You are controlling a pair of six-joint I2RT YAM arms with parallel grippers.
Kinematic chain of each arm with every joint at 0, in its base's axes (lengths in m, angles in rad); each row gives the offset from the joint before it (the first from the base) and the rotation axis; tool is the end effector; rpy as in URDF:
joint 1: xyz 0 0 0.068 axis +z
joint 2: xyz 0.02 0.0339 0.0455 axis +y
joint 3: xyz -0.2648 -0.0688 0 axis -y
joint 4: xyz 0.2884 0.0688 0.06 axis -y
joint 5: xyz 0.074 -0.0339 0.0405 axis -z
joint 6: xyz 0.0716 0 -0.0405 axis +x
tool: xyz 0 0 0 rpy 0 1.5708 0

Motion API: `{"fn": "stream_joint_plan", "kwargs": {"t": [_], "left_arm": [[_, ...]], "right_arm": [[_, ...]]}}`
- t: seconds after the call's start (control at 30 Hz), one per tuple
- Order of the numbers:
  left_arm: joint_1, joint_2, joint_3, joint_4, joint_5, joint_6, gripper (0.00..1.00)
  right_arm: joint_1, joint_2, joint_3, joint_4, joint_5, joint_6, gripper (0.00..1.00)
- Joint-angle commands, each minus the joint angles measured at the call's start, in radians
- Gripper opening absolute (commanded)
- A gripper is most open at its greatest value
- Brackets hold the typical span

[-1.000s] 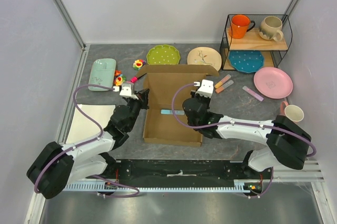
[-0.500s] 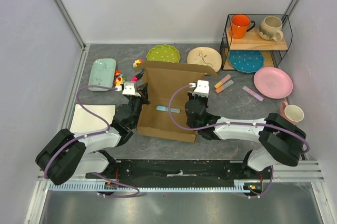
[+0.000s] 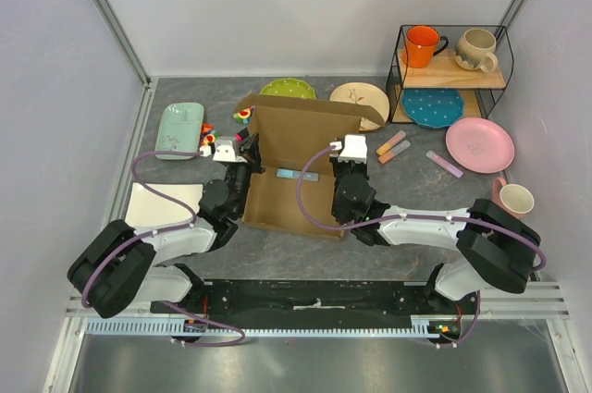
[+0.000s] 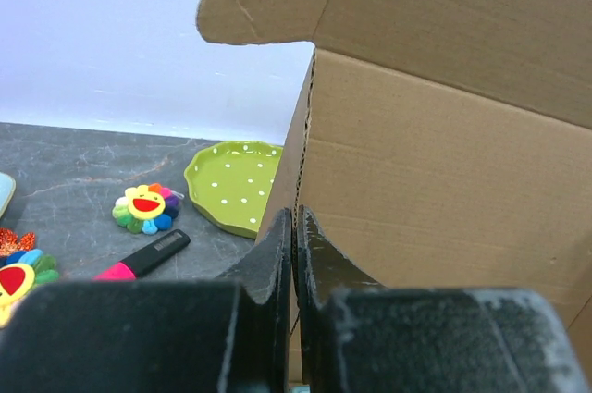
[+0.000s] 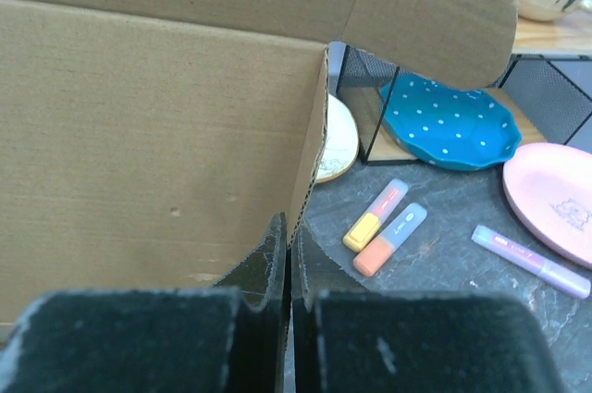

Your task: Fold the paper box

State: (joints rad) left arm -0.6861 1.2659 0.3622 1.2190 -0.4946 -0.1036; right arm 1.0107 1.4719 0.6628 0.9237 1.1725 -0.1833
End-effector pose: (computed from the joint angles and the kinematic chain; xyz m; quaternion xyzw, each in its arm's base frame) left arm 0.2508 -0.1614 0.2191 -0.0263 0.6024 -0.1692 0.7797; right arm 0.2352 0.2508 0.2213 0.0299 0.6906 -0.0871 0.7173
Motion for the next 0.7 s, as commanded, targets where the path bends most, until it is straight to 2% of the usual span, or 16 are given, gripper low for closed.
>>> {"fn": "stream_joint_plan", "kwargs": {"t": [0.0, 0.2, 0.67], "left_arm": [[-0.027, 0.033, 0.061, 0.131, 0.088, -0.018, 0.07], [-0.053, 0.104, -0.003, 0.180, 0.070, -0.082, 0.08], [-0.184, 0.161, -0.101, 0.315, -0.048, -0.051, 0.08]], "right_arm": [[-0.018, 0.022, 0.081, 0.070, -0.180, -0.105, 0.00], [-0.037, 0.061, 0.045, 0.047, -0.194, -0.026, 0.00], [-0.027, -0.001, -0.175, 0.003, -0.148, 0.215, 0.00]]}}
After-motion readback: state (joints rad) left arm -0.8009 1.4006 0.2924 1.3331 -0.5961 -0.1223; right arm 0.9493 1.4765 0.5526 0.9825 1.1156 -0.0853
